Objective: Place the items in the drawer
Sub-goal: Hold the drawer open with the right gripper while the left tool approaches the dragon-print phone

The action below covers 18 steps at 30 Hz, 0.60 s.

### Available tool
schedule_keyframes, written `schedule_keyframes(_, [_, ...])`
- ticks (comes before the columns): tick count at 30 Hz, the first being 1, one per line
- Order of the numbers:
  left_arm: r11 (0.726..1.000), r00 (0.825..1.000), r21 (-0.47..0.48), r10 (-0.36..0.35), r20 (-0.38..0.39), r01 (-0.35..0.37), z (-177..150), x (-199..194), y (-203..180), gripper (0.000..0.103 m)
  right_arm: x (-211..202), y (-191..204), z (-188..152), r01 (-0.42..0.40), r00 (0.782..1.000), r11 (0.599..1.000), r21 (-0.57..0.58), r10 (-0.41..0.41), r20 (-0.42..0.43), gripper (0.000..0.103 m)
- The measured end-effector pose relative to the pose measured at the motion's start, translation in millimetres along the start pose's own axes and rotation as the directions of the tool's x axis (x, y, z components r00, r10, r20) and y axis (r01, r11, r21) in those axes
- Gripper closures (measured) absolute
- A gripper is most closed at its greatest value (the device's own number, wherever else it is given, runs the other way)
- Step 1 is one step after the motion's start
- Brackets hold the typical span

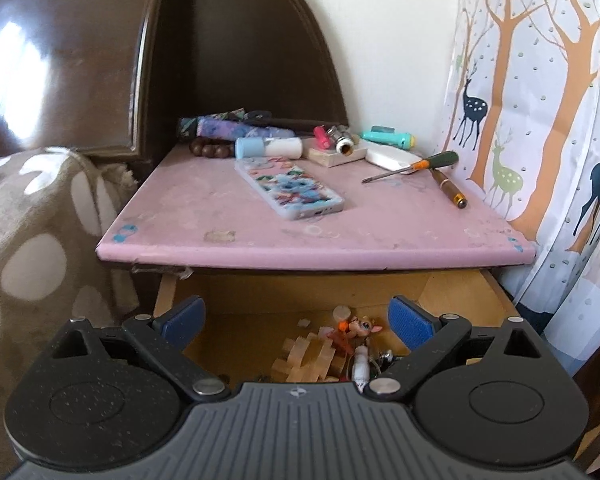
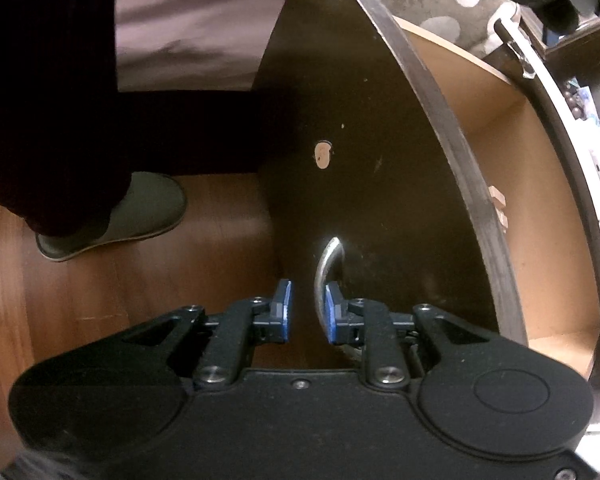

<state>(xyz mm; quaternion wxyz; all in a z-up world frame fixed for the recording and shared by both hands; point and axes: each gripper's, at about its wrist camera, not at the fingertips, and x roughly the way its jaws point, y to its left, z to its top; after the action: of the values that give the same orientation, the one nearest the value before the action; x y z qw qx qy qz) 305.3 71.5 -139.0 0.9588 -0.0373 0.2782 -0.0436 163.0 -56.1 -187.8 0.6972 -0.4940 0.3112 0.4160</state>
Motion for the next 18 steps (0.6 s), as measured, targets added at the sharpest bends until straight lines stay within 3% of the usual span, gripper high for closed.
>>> schedule_keyframes(4, [1.0,1.0,0.017,-0.02,0.005,0.02,5,3,-13,0.004,-2,-4,0,0.0,1.0,1.0,0.027,0.0,0.01,0.084])
schedule_keyframes(9, [0.998,1.0,0.053,-0.014,-0.01,0.015,6,10,-28,0.004,-1,0,1,0.005,1.0,1.0,-0.024,-0.005,0.009,0.081])
schedule_keyframes(14, [1.0,1.0,0.025,0.0,-0.023,0.001,11,14,-36,0.004,2,4,3,0.003,1.0,0.998,-0.071,-0.002,0.012,0.08])
schedule_keyframes(18, [0.998,0.999,-0.047,0.032,-0.036,-0.033,19,19,-35,0.004,4,12,3,-0.002,1.0,0.993,-0.122,0.002,0.0,0.063])
